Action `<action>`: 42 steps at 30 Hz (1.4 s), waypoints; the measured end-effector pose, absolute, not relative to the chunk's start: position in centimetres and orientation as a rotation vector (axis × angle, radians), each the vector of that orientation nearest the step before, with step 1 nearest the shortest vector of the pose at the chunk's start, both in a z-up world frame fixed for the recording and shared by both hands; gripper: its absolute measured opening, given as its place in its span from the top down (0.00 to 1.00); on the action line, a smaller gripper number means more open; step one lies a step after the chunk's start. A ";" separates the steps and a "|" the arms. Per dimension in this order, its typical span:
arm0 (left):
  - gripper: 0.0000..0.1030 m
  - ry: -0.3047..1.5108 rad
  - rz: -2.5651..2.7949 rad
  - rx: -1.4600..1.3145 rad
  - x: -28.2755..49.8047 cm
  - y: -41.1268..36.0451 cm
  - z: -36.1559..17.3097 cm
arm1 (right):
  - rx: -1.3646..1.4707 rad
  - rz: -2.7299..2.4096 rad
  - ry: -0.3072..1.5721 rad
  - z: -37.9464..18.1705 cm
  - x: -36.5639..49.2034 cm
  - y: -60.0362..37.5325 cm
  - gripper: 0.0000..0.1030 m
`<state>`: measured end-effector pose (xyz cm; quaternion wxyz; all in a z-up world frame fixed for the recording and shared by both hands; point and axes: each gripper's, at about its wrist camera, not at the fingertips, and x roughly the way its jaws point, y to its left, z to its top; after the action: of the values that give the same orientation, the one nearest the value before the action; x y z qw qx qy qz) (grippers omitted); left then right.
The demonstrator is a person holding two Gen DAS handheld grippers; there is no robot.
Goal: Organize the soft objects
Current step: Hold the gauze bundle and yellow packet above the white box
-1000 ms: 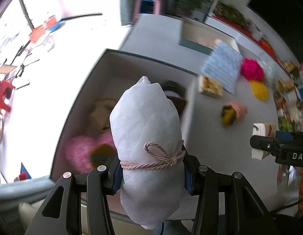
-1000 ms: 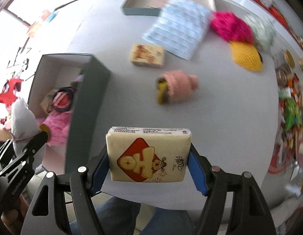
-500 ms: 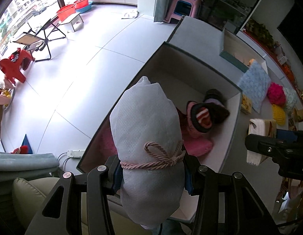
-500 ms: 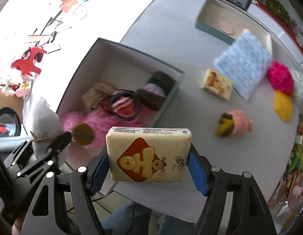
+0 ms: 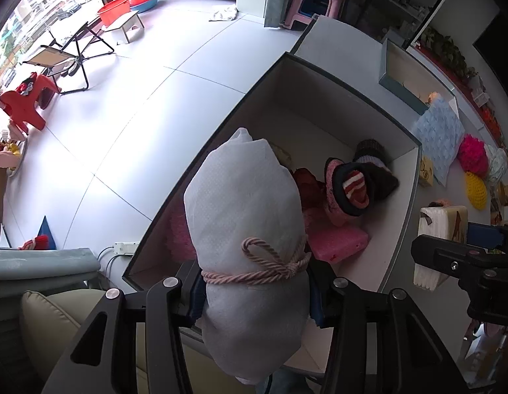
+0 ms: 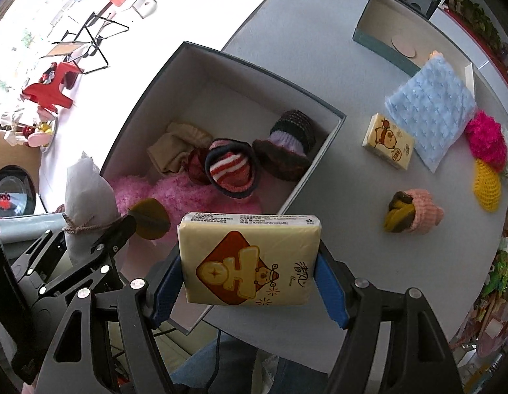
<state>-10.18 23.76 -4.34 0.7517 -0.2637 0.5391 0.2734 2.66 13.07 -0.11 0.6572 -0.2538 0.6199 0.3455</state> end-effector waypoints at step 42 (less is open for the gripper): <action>0.52 1.130 0.640 -0.567 -8.8 26.3 -2.2 | -0.522 0.782 1.329 2.5 3.9 16.9 0.26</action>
<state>-8.83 26.27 -2.21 0.7594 -0.2604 0.5189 0.2937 3.94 16.91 2.52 0.6868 -0.2332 0.5933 0.3491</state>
